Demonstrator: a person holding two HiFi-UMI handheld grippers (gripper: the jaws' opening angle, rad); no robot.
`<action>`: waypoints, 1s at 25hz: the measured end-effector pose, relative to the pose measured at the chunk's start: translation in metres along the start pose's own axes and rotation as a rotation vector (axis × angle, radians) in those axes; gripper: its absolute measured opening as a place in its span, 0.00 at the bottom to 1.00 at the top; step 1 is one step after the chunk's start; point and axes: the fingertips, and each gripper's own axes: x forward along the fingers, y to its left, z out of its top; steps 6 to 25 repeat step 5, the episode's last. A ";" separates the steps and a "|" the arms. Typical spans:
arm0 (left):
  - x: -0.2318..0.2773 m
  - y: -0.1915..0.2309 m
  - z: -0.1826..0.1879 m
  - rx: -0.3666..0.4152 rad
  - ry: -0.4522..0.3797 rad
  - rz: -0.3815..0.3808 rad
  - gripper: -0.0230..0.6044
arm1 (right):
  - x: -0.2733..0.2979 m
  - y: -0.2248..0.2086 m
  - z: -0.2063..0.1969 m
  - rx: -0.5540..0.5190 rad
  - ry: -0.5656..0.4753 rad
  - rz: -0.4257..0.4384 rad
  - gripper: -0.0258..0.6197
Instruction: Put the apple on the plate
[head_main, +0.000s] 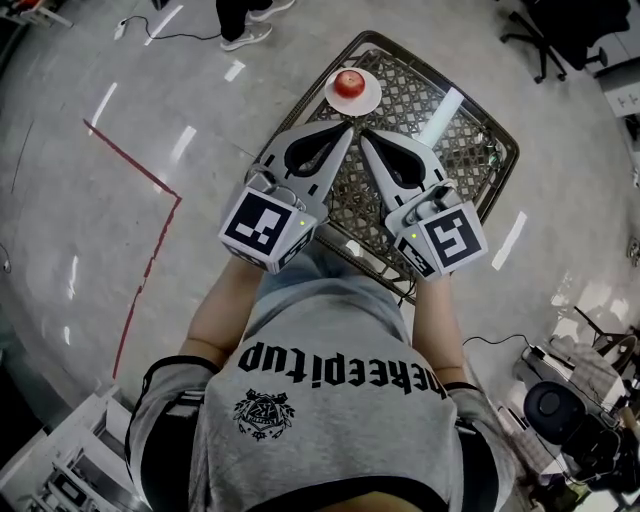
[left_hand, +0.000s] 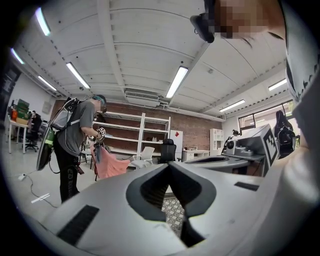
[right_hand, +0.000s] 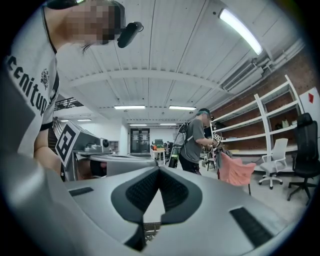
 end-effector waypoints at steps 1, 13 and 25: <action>-0.002 -0.004 0.002 0.002 0.000 0.005 0.08 | -0.004 0.002 0.002 -0.001 -0.002 0.004 0.04; -0.009 -0.010 0.005 0.008 -0.007 0.024 0.08 | -0.011 0.008 0.005 -0.003 -0.010 0.013 0.04; -0.009 -0.010 0.005 0.008 -0.007 0.024 0.08 | -0.011 0.008 0.005 -0.003 -0.010 0.013 0.04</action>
